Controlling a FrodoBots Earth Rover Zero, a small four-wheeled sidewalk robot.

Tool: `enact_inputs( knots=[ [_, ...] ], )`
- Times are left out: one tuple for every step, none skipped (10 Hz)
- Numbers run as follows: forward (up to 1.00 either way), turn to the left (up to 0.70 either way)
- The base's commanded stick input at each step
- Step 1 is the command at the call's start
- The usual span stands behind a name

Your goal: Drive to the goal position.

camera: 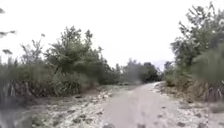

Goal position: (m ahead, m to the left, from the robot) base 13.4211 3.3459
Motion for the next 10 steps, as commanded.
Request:
enact_inputs(
  knots=[
    [0.70,0.04],
    [0.70,0.04],
    [0.70,0.04],
    [0.70,0.04],
    [0.70,0.04],
    [0.70,0.04],
    [0.70,0.04],
    [0.70,0.04],
    [0.70,0.04],
    [0.70,0.04]
  ],
)
